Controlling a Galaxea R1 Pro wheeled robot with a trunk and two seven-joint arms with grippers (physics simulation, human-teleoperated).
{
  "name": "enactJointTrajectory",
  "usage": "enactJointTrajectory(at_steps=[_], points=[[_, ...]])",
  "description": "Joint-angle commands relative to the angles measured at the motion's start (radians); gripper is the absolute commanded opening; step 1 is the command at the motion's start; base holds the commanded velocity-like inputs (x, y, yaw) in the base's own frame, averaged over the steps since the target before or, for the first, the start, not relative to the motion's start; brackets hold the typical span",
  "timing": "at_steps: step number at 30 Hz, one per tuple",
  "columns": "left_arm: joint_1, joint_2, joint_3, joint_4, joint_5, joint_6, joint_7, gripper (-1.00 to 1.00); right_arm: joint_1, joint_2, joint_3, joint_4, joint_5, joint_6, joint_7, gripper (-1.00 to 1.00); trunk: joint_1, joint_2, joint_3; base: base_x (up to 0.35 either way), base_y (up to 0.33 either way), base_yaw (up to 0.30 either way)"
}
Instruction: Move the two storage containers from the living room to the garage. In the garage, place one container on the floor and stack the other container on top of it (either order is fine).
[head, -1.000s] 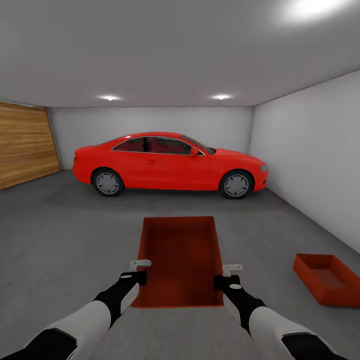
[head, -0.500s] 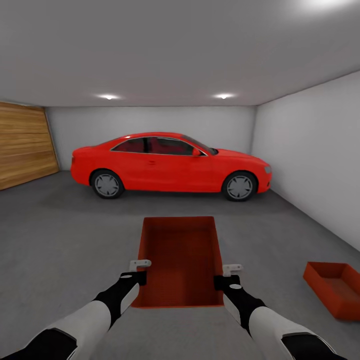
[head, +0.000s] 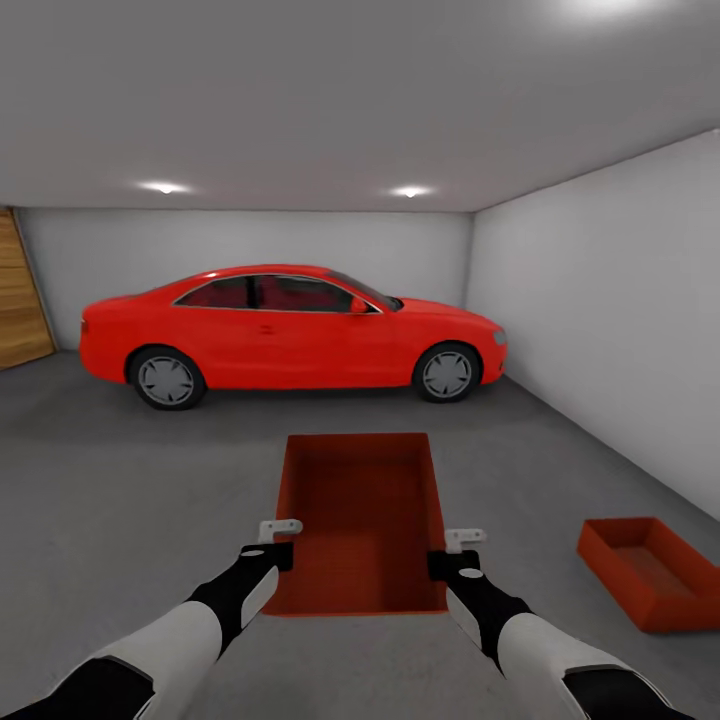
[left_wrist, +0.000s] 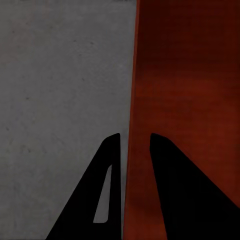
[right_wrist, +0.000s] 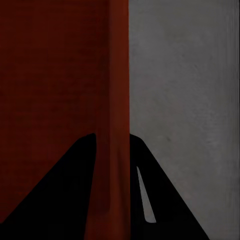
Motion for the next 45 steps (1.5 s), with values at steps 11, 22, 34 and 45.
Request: enactJointTrajectory(at_steps=[11, 22, 34, 45], points=[[-0.002, 0.039, 0.05, -0.003, -0.023, -0.006, 0.023, -1.0, 0.0, 0.0, 0.002, 0.003, -0.01, -0.002, 0.005, -1.0, 0.001, -0.002, -0.002, 0.322, 0.0, -0.287], [-0.002, 0.038, 0.05, -0.001, -0.023, -0.005, 0.023, -1.0, 0.0, 0.0, 0.001, 0.003, -0.01, -0.002, 0.005, -1.0, 0.001, -0.002, -0.002, 0.322, 0.0, -0.287], [-0.002, 0.039, 0.05, 0.0, -0.023, -0.006, 0.023, -1.0, 0.0, 0.0, 0.001, 0.004, -0.011, -0.002, 0.007, -1.0, 0.001, -0.002, -0.002, 0.322, 0.0, -0.287], [-0.002, 0.039, 0.05, -0.001, -0.023, -0.006, 0.023, -1.0, 0.0, 0.001, 0.002, 0.004, -0.01, -0.002, 0.006, -1.0, 0.001, -0.002, -0.002, 0.322, 0.0, -0.287]])
